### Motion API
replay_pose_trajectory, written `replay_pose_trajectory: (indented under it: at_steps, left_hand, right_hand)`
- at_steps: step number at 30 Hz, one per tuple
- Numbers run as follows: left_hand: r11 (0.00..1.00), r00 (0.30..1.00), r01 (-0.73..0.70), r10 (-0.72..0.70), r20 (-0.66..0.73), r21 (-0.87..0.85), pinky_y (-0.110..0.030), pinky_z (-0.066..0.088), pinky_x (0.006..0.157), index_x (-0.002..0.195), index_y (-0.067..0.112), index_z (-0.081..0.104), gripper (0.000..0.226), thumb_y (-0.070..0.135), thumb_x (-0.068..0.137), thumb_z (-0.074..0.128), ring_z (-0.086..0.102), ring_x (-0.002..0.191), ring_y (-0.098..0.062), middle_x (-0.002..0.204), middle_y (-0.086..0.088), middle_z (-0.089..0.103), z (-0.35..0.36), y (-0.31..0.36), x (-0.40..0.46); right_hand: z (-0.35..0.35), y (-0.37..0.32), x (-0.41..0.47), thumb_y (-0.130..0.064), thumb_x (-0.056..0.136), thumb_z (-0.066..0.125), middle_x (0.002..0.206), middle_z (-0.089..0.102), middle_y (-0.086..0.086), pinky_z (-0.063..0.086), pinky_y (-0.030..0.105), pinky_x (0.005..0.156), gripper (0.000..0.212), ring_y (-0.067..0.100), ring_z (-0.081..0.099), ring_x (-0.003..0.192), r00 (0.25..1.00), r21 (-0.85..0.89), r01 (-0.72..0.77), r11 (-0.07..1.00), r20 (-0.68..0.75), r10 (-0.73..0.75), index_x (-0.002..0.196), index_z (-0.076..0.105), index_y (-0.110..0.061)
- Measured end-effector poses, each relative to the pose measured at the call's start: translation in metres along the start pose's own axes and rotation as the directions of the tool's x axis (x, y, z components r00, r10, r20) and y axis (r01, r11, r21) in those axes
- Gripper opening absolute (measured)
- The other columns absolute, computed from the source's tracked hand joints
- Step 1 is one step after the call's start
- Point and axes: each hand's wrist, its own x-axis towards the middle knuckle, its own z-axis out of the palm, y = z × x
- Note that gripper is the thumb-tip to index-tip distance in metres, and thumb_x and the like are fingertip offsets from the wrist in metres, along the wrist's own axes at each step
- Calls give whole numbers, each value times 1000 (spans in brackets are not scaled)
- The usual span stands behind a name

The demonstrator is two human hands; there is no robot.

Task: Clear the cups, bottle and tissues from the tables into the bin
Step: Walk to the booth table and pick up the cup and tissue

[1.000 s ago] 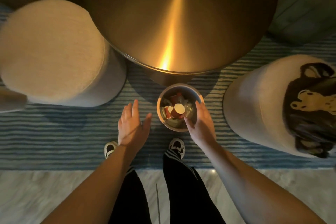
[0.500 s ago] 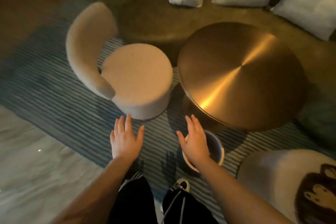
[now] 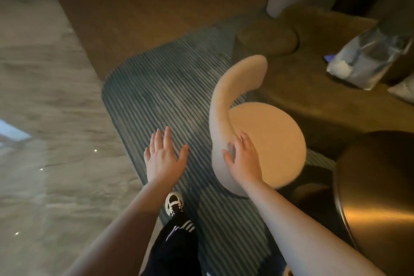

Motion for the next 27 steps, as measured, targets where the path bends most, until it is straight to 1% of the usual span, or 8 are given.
replay_pose_trajectory:
  at_steps: [4, 8, 11, 14, 20, 23, 27]
  left_hand:
    - [999, 999, 46, -45, 28, -23, -48, 8, 116, 150, 24, 9, 73, 61, 91, 31, 2, 145, -20, 158, -4, 10, -33, -44, 99]
    - [998, 999, 37, -35, 42, -54, -49, 10, 116, 150, 25, 13, 70, 59, 92, 31, 5, 144, -19, 157, -4, 15, -71, -69, 189]
    - [998, 999, 15, -13, 40, -64, -48, 10, 116, 150, 24, 12, 69, 58, 93, 32, 6, 144, -18, 157, -3, 15, -89, -73, 248]
    - [995, 999, 10, -6, 42, -97, -47, 8, 116, 150, 23, 12, 71, 58, 92, 31, 5, 144, -17, 157, -2, 14, -93, -70, 307]
    - [999, 999, -13, 15, 32, -48, -46, 9, 116, 150, 23, 10, 74, 63, 90, 28, 8, 144, -18, 157, -2, 16, -68, -67, 446]
    - [999, 999, -25, 26, 30, -23, -47, 10, 116, 150, 24, 9, 76, 65, 88, 26, 9, 144, -20, 156, -3, 17, -54, -59, 544]
    - [997, 996, -70, 68, 54, 26, -47, 12, 115, 149, 23, 9, 76, 66, 88, 25, 10, 144, -19, 156, -1, 16, -52, -26, 698]
  right_hand:
    - [26, -54, 102, -40, 97, 44, 155, 22, 10, 23, 39, 114, 54, 26, 19, 142, 999, -34, 3, 999, 40, -2, 143, 33, -14]
    - [30, -102, 186, -38, 95, 49, 154, 26, 11, 23, 41, 115, 55, 25, 21, 142, 1000, -3, -14, 1000, -8, 14, 142, 37, -12]
    - [26, -123, 236, -36, 95, 49, 154, 25, 10, 24, 41, 114, 54, 25, 22, 142, 1000, 4, -23, 1000, -18, 23, 142, 38, -13]
    - [26, -133, 290, -34, 95, 50, 155, 24, 11, 24, 41, 114, 52, 26, 23, 141, 999, 9, -32, 999, -28, 32, 141, 39, -12]
    - [40, -135, 430, -36, 96, 47, 155, 23, 9, 27, 39, 112, 50, 25, 22, 141, 997, -4, -61, 998, -55, 60, 140, 40, -13]
    - [49, -134, 525, -37, 96, 48, 154, 24, 10, 30, 41, 112, 49, 25, 23, 141, 995, -3, -61, 998, -75, 60, 139, 41, -14]
    - [38, -129, 678, -37, 96, 47, 154, 26, 9, 29, 39, 111, 48, 24, 23, 140, 997, -6, -56, 998, -47, 56, 138, 43, -13]
